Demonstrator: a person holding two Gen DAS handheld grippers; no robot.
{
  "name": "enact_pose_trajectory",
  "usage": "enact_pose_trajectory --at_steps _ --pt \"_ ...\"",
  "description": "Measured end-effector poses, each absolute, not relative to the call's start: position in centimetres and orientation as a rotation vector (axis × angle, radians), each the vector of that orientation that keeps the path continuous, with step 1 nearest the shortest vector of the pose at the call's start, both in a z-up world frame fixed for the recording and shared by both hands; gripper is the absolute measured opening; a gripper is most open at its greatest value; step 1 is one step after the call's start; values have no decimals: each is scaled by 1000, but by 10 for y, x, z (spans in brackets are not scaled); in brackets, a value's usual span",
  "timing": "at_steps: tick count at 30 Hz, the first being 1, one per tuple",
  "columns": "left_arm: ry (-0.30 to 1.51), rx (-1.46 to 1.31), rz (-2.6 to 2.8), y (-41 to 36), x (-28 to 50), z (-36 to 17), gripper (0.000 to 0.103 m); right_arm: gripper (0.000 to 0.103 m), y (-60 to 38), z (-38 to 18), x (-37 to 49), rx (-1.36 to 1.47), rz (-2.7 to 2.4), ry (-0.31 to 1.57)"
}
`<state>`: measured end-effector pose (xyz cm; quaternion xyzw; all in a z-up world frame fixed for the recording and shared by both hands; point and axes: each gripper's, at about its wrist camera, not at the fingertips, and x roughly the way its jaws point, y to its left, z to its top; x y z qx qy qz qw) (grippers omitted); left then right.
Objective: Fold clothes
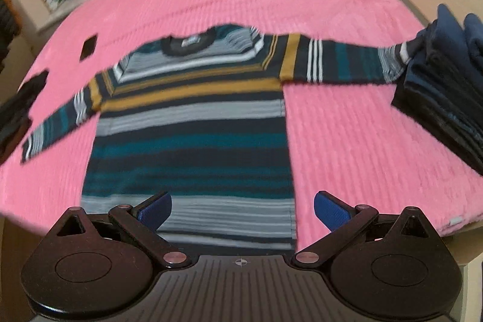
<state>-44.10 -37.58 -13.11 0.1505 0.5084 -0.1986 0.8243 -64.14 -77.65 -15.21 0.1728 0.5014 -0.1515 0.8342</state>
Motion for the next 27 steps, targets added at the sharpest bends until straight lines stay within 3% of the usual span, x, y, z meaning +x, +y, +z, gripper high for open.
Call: enact_pose_trajectory --at_steps 10,27 --pt "1090 440 -523 -416 -492 -134 97 103 -766 -164 -690 389 -270 1135" --pt "1071 462 -549 -423 -486 -136 98 103 -734 -162 -667 302 -192 1163"
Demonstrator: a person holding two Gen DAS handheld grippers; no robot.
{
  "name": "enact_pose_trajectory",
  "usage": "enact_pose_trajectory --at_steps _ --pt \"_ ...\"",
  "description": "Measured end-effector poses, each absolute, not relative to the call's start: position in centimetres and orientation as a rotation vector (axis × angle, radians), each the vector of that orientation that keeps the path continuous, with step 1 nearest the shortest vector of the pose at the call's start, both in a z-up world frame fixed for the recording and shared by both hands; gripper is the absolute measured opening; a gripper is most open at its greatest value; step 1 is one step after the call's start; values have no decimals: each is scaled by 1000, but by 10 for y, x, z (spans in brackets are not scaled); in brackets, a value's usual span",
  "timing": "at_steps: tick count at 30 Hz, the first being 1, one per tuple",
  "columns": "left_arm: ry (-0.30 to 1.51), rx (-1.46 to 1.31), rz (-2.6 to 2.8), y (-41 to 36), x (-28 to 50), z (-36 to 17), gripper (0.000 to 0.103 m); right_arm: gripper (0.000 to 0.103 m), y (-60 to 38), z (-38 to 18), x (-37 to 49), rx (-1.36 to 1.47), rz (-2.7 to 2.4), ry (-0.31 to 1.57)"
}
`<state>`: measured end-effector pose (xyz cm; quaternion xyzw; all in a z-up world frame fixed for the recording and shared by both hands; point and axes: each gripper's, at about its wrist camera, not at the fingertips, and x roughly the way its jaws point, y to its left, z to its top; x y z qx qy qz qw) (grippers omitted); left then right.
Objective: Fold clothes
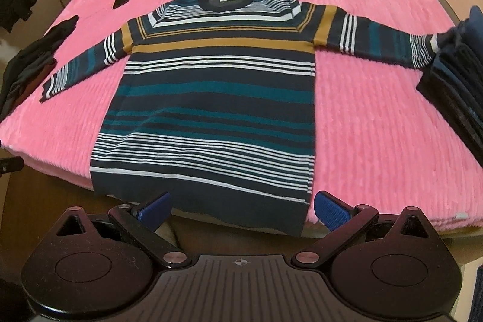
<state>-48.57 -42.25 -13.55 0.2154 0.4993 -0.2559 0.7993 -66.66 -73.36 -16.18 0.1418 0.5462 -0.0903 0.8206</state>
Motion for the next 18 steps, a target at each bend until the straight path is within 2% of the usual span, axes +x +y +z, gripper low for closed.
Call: enact_pose_trajectory --at_steps 18 --pt "1076 478 -556 -425 -485 -137 98 103 -730 -167 -661 302 -173 1199"
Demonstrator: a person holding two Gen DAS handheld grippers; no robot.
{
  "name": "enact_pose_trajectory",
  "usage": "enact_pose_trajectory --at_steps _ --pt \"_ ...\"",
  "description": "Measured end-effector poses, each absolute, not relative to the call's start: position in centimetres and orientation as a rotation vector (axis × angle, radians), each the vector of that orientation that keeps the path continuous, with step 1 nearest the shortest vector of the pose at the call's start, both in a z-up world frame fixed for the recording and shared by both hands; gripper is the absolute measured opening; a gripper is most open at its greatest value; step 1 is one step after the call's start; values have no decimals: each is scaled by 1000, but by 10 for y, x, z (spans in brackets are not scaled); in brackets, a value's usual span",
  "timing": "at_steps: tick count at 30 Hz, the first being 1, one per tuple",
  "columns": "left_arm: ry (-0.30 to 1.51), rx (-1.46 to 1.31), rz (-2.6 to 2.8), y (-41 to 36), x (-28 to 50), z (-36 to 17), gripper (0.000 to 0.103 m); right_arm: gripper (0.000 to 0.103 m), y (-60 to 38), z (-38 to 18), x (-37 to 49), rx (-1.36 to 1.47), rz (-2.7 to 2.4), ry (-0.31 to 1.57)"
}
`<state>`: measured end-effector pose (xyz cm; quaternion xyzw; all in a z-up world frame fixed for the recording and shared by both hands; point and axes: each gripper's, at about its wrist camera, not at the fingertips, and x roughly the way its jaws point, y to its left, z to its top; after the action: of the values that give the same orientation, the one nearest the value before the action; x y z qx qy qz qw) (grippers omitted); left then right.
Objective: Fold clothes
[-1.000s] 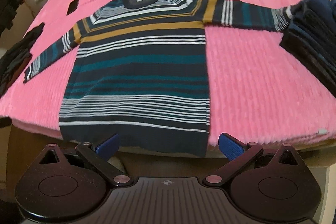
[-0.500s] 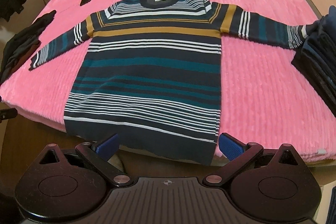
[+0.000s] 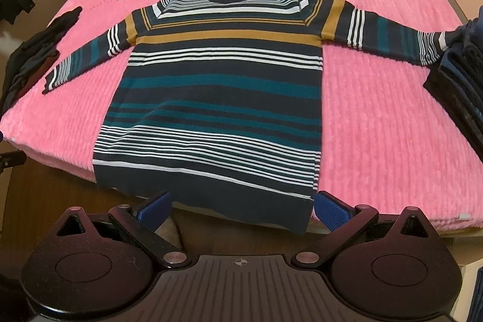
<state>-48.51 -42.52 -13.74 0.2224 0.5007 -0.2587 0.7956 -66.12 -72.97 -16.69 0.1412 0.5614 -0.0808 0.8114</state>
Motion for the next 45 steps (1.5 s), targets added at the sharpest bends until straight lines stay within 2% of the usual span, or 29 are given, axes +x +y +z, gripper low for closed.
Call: enact_pose_trajectory --at_steps 12,16,19,27,36,38,39,44,45 --pt "1069 466 -507 -422 -489 -133 98 103 -735 -168 -658 340 -154 1165" --pt "1038 426 -436 -403 -485 -124 98 103 -735 -168 -643 356 -73 1141" --pt "1030 384 -366 -376 -478 -120 98 103 -716 -161 -620 264 41 1081" --pt "1022 401 -282 -299 -412 -136 98 103 -614 -142 -538 -36 214 904" --pt "911 573 -389 -216 -268 -168 98 102 -436 -187 -377 -210 398 935" --pt "912 580 -404 -198 -238 -175 98 85 -389 -205 -337 -295 465 930" --pt "917 574 -404 -190 -225 -179 98 68 -368 -217 -320 -330 498 926" --pt "960 527 -387 -153 -181 -209 98 65 -267 -297 -241 -475 627 902" --pt "975 522 -379 -147 -175 -218 98 59 -250 -315 -229 -504 653 900"
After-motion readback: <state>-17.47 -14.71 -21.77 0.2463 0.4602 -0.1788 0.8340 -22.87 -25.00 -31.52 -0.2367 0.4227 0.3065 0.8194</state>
